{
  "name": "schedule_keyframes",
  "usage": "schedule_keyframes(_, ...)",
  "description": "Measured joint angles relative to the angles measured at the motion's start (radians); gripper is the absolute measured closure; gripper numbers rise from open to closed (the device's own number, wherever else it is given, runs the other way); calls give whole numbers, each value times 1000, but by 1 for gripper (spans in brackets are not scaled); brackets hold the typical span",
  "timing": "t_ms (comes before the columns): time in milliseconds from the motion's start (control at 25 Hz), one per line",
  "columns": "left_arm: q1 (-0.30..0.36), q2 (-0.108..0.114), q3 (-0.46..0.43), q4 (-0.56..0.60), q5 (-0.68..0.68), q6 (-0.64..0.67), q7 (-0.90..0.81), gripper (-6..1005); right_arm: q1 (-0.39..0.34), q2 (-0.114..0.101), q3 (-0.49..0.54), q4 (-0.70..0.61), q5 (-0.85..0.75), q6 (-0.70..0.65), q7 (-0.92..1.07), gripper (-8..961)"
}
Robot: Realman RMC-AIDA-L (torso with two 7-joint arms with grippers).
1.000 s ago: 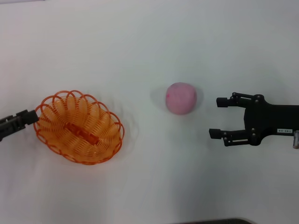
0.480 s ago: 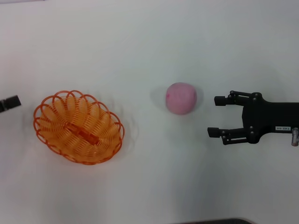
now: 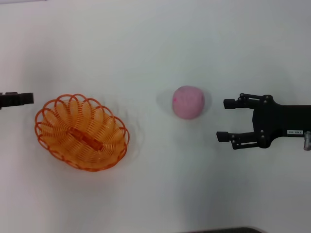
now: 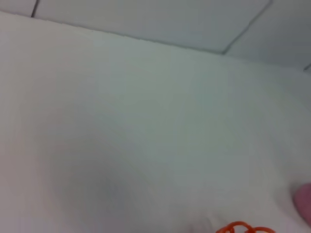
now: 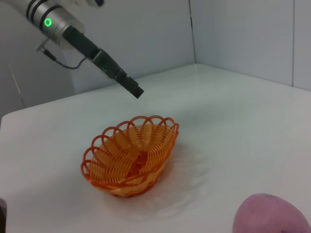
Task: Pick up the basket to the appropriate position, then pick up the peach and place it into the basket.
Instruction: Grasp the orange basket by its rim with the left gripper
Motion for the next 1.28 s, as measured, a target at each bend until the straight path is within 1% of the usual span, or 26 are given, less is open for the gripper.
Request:
schedule_keyframes(80, -20, -22, 33, 55, 49, -9, -5, 402, 1, -1, -1, 0, 0, 1, 1, 29)
schedule_keyframes(160, -40, -36, 64, 89, 91, -18, -12, 402, 3, -2, -1, 0, 0, 1, 1, 29)
schedule_keyframes(200, -50, -41, 88, 98, 112, -22, -15, 402, 5, -2, -1, 0, 0, 0, 1, 29)
schedule_keyframes(360, -81, -47, 198, 111, 204, -42, -28, 396, 10, -4, -1, 0, 0, -4, 2, 29)
schedule_keyframes(440, -90, -55, 235, 120, 239, -55, -41, 389, 11, -4, -2, 0, 0, -5, 2, 29)
schedule_keyframes(520, -94, -59, 247, 124, 251, -60, -48, 378, 11, -4, -3, 0, -1, -5, 3, 28)
schedule_keyframes(560, -105, -65, 270, 128, 263, -68, -53, 371, 11, -4, -5, 0, -1, -5, 3, 28)
schedule_keyframes(680, -116, -67, 291, 128, 276, -78, -56, 348, 11, -4, -7, 0, -1, -5, 3, 28)
schedule_keyframes(880, -146, -73, 306, 108, 311, -84, -58, 353, 17, -4, -8, 0, -1, -5, 6, 28)
schedule_keyframes(1080, -150, -81, 348, 101, 333, -91, -59, 357, 22, -4, -9, -9, -9, -5, 14, 28)
schedule_keyframes(1280, -163, -89, 373, 68, 369, -103, -59, 362, 27, -4, -8, -14, -12, -5, 15, 28)
